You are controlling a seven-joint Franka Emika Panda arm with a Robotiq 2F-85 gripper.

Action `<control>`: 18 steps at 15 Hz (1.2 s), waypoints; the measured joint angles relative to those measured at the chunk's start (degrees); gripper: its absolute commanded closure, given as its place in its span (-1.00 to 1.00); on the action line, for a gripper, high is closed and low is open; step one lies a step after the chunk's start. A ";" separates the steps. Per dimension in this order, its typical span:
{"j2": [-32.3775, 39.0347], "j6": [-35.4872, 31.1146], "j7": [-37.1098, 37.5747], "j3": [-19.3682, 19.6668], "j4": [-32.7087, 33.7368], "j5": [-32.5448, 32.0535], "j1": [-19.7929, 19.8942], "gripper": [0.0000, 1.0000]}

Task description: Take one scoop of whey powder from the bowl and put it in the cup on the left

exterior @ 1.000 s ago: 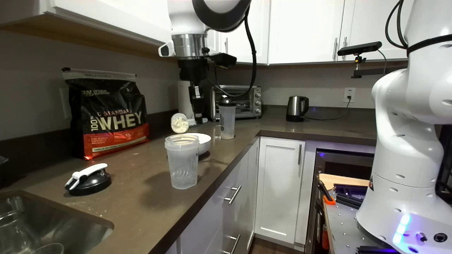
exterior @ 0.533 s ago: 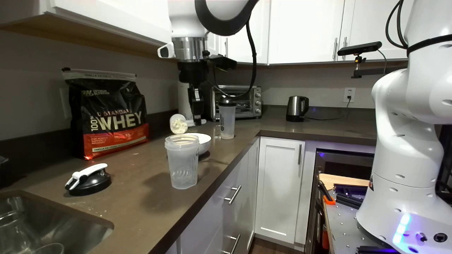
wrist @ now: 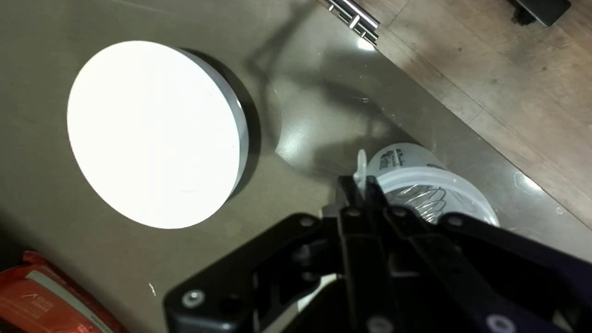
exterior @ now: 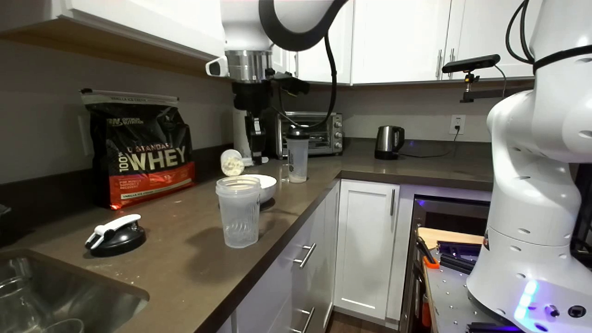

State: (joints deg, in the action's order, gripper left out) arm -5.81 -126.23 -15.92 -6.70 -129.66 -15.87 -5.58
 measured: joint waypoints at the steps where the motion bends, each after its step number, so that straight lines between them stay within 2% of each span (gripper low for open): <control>1: -0.12 -0.36 0.34 -0.03 -0.37 -0.39 0.00 0.98; 18: -3.84 -2.56 1.23 -0.29 -2.73 -1.73 -0.01 0.98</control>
State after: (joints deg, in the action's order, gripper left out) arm -9.65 -128.78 -14.69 -6.99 -132.39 -17.61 -5.59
